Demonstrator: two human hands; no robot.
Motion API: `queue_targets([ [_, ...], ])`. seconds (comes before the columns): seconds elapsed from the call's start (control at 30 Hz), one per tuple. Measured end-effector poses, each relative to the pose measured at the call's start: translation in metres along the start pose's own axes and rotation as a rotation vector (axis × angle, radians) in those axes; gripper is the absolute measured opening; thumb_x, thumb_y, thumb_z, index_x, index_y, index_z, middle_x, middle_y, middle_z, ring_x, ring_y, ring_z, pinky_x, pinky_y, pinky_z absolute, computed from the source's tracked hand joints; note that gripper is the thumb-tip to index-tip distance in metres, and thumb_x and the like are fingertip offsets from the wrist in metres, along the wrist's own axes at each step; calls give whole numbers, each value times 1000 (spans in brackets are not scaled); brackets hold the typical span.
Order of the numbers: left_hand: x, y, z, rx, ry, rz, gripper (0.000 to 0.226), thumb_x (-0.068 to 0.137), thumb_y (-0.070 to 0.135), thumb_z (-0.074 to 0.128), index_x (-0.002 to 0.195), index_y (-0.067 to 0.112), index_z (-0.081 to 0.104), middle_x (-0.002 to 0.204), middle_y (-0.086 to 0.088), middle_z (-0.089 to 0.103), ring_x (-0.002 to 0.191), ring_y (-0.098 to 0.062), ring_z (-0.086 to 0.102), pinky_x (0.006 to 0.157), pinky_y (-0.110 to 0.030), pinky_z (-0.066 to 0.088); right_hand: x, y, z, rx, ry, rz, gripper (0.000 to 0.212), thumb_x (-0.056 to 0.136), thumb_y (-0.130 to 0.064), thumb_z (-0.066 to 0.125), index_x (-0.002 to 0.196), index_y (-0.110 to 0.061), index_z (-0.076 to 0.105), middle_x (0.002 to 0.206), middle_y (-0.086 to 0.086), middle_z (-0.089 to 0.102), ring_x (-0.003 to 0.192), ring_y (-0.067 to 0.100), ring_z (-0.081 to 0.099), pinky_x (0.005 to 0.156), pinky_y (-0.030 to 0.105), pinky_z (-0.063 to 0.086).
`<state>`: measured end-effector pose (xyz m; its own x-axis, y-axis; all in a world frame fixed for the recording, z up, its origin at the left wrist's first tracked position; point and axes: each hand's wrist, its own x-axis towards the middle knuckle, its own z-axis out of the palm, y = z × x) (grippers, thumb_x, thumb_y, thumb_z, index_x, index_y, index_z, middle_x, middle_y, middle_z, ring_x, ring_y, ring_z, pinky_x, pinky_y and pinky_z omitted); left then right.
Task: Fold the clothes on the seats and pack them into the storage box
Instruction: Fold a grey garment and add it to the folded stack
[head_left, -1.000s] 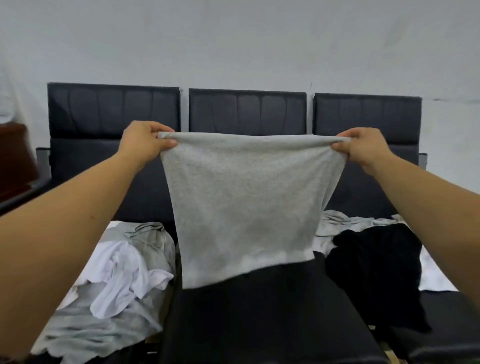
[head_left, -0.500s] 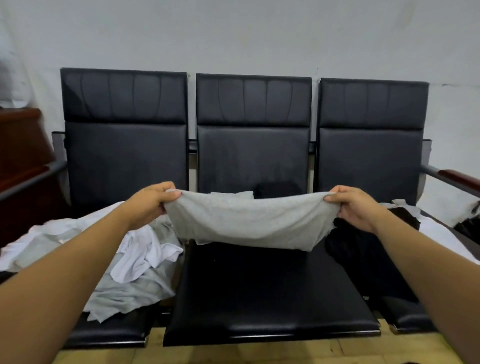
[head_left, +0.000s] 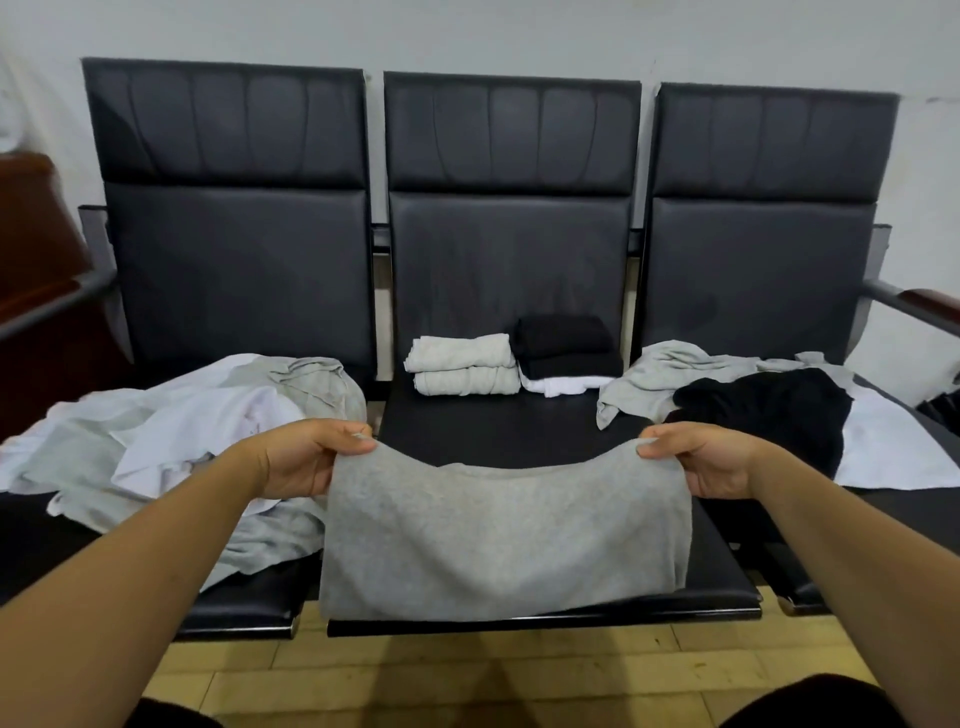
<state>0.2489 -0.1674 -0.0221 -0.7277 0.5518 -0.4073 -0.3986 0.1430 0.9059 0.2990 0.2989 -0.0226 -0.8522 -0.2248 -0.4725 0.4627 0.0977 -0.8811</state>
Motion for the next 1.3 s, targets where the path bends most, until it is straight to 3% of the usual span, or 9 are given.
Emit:
queue_targets([
  [0.1, 14, -14, 1, -16, 176, 35, 23, 82, 18, 68, 72, 15, 47, 70, 0, 55, 60, -12, 59, 52, -24, 48, 16, 9, -2, 24, 142, -49, 3, 91, -11, 65, 91, -8, 64, 95, 9, 71, 84, 21, 71, 69, 32, 60],
  [0.2, 32, -27, 1, -8, 334, 65, 21, 94, 17, 61, 74, 14, 52, 76, -4, 61, 68, -15, 62, 61, -29, 46, 42, 26, -6, 47, 350, -135, 6, 93, -9, 67, 95, -4, 65, 101, 16, 71, 88, 26, 70, 71, 36, 57],
  [0.3, 55, -39, -3, 206, 544, 27, 16, 96, 18, 62, 83, 10, 55, 82, -9, 58, 72, -21, 57, 62, -30, 43, 72, 47, -6, -187, 575, -119, 10, 91, -11, 70, 88, -2, 66, 90, 17, 67, 79, 25, 63, 64, 31, 48],
  [0.43, 84, -50, -7, 715, 648, -30, 13, 93, 19, 62, 97, 8, 58, 94, -10, 61, 75, -17, 53, 59, -26, 42, 100, 58, -5, -505, 672, -81, 17, 88, -13, 73, 87, 4, 71, 84, 13, 66, 76, 21, 59, 67, 31, 47],
  [0.63, 104, -52, -10, 887, 761, -4, 30, 87, 43, 67, 103, 19, 60, 106, -1, 65, 90, -17, 60, 71, -30, 45, 107, 50, -5, -690, 701, -62, 25, 81, -25, 76, 94, -4, 68, 89, 6, 64, 87, 22, 62, 74, 34, 51],
  [0.77, 115, -39, 13, 948, 490, 258, 58, 85, 52, 70, 135, 28, 53, 128, 17, 49, 119, -5, 47, 97, -25, 38, 113, 42, 19, -845, 516, -96, 61, 81, -50, 76, 130, -19, 57, 123, -1, 55, 116, 21, 57, 94, 33, 48],
  [0.9, 130, -37, 38, 897, 208, 117, 78, 79, 63, 69, 146, 33, 43, 138, 14, 52, 129, -8, 48, 103, -25, 38, 120, 45, 35, -1125, 367, -7, 64, 78, -48, 78, 133, -28, 52, 131, 3, 49, 125, 26, 48, 108, 48, 41],
  [1.1, 134, -29, 46, 1187, 86, -7, 43, 81, 51, 75, 113, 23, 67, 108, 7, 66, 93, -10, 63, 79, -24, 50, 114, 48, 32, -1103, 384, 23, 39, 80, -44, 80, 97, -17, 58, 98, -5, 58, 101, 20, 59, 88, 35, 49],
  [1.3, 109, -13, 27, 805, -122, -137, 25, 85, 25, 77, 110, 21, 72, 107, -4, 76, 99, -23, 73, 91, -40, 57, 102, 49, 22, -1080, 380, -1, 38, 79, -47, 80, 68, -20, 57, 74, -5, 59, 80, 17, 59, 83, 40, 50],
])
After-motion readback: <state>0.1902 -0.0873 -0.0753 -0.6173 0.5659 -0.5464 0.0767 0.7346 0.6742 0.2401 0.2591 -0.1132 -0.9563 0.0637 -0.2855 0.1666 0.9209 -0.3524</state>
